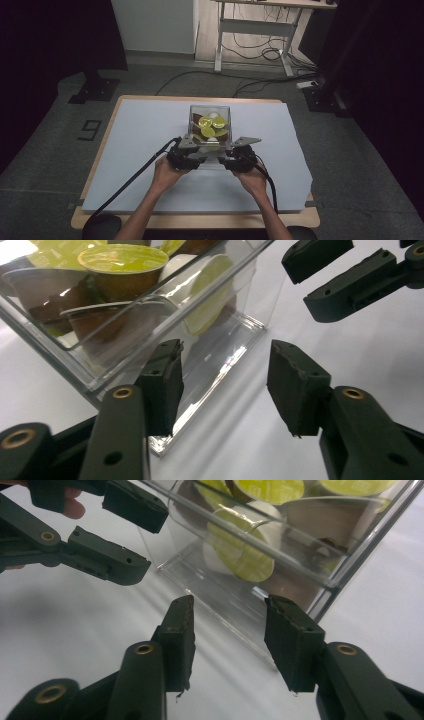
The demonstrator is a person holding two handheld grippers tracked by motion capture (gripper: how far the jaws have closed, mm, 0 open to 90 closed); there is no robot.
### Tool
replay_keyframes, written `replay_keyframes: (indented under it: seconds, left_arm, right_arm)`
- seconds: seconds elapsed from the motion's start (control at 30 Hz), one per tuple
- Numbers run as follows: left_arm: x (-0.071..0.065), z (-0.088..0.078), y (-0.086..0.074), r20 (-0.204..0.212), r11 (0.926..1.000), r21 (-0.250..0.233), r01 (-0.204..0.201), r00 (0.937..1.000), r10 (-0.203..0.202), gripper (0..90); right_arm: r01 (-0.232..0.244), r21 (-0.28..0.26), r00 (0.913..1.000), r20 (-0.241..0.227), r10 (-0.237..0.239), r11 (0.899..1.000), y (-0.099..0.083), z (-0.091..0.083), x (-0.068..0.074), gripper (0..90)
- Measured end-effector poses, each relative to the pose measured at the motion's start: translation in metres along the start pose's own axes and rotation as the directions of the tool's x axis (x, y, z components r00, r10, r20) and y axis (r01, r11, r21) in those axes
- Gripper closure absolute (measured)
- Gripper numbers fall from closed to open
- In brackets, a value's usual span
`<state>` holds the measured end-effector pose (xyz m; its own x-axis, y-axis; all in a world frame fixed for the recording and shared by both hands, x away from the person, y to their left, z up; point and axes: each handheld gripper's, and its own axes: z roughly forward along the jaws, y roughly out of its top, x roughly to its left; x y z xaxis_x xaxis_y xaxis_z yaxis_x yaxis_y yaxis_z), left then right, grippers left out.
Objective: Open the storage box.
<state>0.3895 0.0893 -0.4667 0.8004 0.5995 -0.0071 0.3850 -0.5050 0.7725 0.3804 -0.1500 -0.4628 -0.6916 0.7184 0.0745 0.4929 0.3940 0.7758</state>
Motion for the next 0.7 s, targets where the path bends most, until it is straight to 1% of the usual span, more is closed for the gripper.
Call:
replay_keyframes:
  seconds: [0.1, 0.33, 0.53, 0.6, 0.7]
  left_arm:
    - [0.001, 0.001, 0.001, -0.007, 1.0000, -0.004, 0.003, 1.0000, -0.003, 52.5]
    - [0.001, 0.003, 0.003, -0.020, 0.9998, -0.016, 0.008, 0.9998, -0.008, 58.1]
    - [0.000, 0.005, 0.003, -0.027, 0.9995, -0.025, 0.018, 0.9995, -0.018, 62.6]
    - [0.000, 0.005, 0.004, -0.028, 0.9994, -0.029, 0.019, 0.9994, -0.020, 63.3]
    - [0.000, 0.006, 0.004, -0.034, 0.9992, -0.031, 0.025, 0.9991, -0.026, 65.3]
  right_arm:
    - [-0.004, -0.013, 0.9999, 0.012, 0.004, 1.000, 0.002, 0.002, -0.001, 59.5]
    - [-0.008, -0.024, 0.9996, 0.026, 0.009, 1.000, 0.005, 0.006, -0.003, 64.0]
    - [-0.006, -0.027, 0.9993, 0.037, 0.007, 1.000, 0.007, 0.011, -0.003, 70.0]
    - [-0.011, -0.033, 0.9995, 0.028, 0.012, 0.999, 0.007, 0.013, -0.004, 71.5]
    - [-0.005, -0.044, 0.9997, 0.025, 0.006, 0.999, 0.009, 0.015, -0.002, 73.3]
